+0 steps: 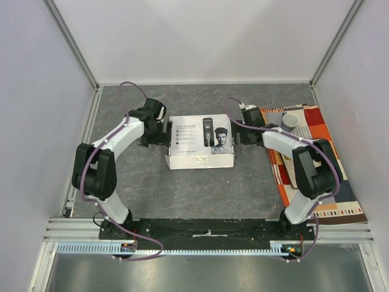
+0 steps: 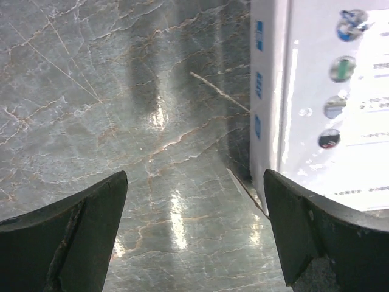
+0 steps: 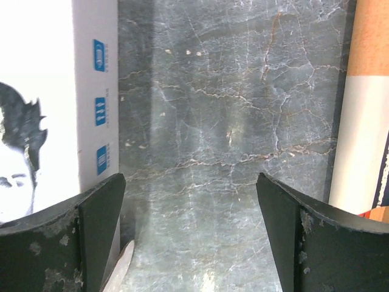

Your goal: Sort the hair-cutting tools

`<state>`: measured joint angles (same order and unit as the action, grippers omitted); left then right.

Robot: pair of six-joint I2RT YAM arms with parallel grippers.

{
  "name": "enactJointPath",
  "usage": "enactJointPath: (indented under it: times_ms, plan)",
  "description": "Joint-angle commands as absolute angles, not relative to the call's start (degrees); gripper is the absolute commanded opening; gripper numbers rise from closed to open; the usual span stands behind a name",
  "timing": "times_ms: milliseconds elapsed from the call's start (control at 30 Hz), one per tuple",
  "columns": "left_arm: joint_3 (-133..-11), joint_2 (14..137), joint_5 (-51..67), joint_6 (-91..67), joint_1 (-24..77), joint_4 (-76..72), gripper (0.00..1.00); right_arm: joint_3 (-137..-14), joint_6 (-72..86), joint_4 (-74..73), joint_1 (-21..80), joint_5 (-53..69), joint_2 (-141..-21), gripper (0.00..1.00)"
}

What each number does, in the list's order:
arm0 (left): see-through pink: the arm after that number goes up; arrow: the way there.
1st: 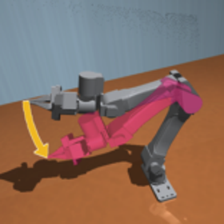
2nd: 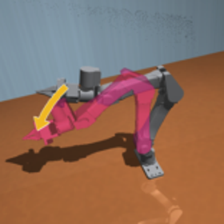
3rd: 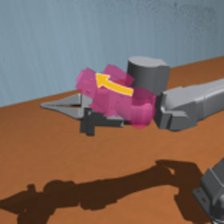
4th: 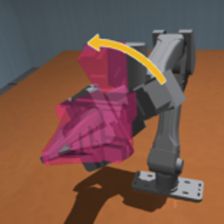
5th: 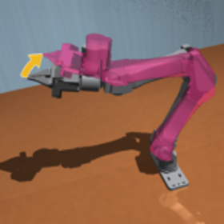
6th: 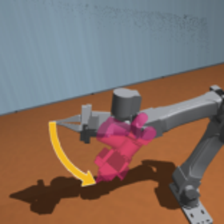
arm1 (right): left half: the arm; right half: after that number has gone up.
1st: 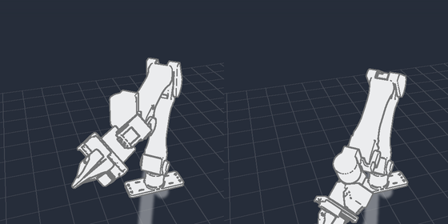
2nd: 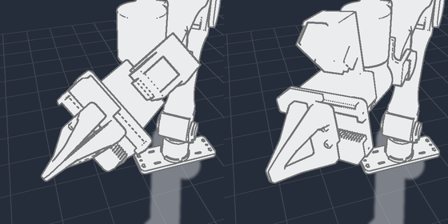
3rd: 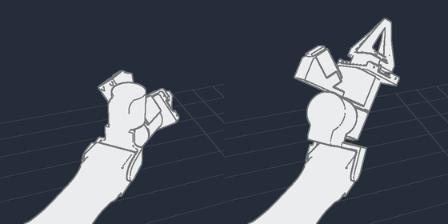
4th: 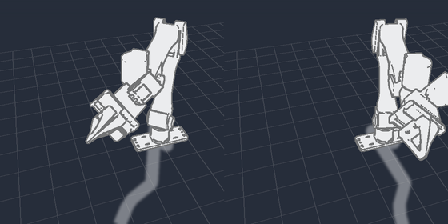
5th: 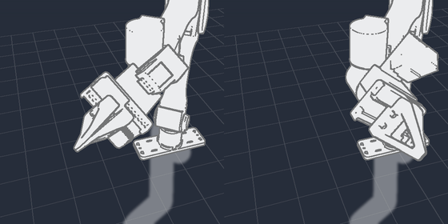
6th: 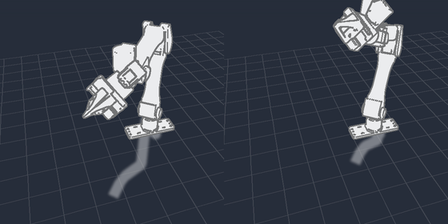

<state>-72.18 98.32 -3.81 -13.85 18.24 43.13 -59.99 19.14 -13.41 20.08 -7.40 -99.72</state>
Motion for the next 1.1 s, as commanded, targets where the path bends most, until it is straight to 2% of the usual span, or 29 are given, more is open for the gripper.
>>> enactJointPath:
  times_ms: [0, 200, 667, 1067]
  plan:
    - [-71.4, 94.6, -1.5, -16.3, 19.4, 40.9, 1.0, -57.3, 21.7, -10.3, 21.6, -5.4, -95.0, 0.98]
    - [-69.1, 93.8, -0.7, -16.2, 19.4, 40.3, 1.0, -55.6, 21.7, -9.9, 21.6, -3.3, -93.3, 0.98]
    - [-70.0, 88.3, -7.3, -15.9, 18.5, 41.5, 1.0, -54.4, 21.4, -15.2, 21.6, -11.4, -88.9, 0.98]
    - [-69.5, 91.1, -3.6, -16.9, 14.6, 41.1, 1.0, -54.2, 22.0, -16.9, 21.5, -11.0, -88.2, 0.98]
